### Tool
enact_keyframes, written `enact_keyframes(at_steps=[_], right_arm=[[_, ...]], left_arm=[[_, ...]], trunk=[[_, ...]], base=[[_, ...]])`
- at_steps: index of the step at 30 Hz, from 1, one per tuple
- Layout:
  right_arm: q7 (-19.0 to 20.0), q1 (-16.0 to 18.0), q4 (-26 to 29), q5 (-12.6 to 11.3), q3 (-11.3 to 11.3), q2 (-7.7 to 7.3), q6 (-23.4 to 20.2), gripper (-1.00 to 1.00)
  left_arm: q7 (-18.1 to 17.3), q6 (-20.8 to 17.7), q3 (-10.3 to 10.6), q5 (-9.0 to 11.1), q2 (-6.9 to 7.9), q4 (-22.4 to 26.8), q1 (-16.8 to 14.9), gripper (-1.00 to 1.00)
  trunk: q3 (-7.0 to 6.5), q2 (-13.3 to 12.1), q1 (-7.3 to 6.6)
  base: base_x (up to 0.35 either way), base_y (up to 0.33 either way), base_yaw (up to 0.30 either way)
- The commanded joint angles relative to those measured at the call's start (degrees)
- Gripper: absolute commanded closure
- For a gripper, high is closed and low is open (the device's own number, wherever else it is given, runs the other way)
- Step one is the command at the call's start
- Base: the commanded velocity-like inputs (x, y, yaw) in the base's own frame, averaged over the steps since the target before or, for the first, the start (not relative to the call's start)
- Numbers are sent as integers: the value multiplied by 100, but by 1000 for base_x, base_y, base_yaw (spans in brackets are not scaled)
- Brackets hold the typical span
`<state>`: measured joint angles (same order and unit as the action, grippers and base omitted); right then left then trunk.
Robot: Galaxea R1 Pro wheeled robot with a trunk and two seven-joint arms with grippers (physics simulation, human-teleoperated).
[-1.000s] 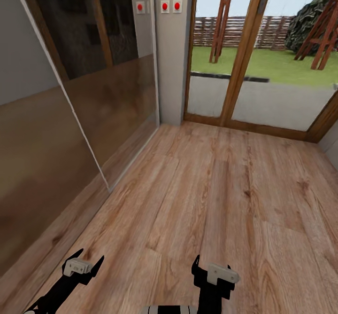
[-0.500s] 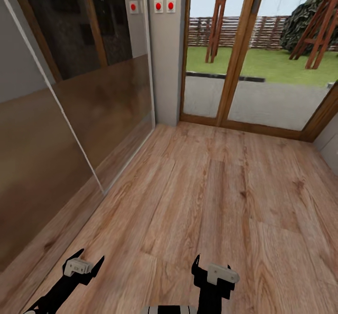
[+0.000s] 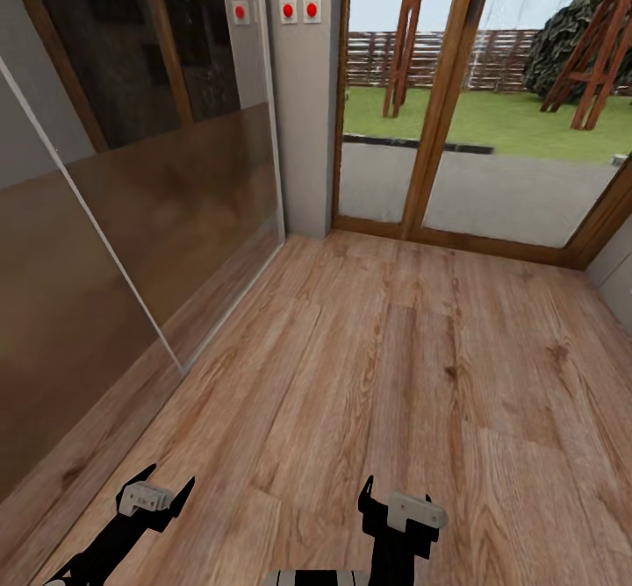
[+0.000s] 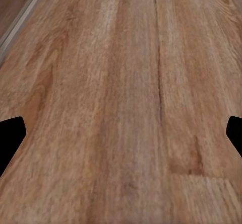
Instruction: Pick up the two gym shoes and the two sandals from the corridor floor and place them onto the hallstand (shoe rack) in the corridor, making sure they are on the rack and not on the floor. Arrange them so the two gym shoes are next to each other and the two sandals are next to each other.
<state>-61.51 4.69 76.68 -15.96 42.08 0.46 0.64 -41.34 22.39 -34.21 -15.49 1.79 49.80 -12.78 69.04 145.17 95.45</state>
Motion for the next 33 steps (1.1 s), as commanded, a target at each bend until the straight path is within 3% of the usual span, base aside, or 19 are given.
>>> enact_keyframes(at_steps=[1, 10, 33], right_arm=[[-28, 6, 4, -30, 11, -2, 6, -100], [-28, 6, 4, -30, 11, -2, 6, -100], [-27, 6, 4, -30, 11, -2, 6, -100]], left_arm=[[-21, 29, -23, -48, -4, 3, -5, -100], [-23, 29, -9, -64, -9, 3, -7, -100], [-23, 29, -5, -70, -12, 3, -6, -100]], trunk=[[4, 2, -1], [4, 2, -1], [4, 2, -1]], base=[[39, -26, -1], [145, -10, 0], [308, -1, 0]])
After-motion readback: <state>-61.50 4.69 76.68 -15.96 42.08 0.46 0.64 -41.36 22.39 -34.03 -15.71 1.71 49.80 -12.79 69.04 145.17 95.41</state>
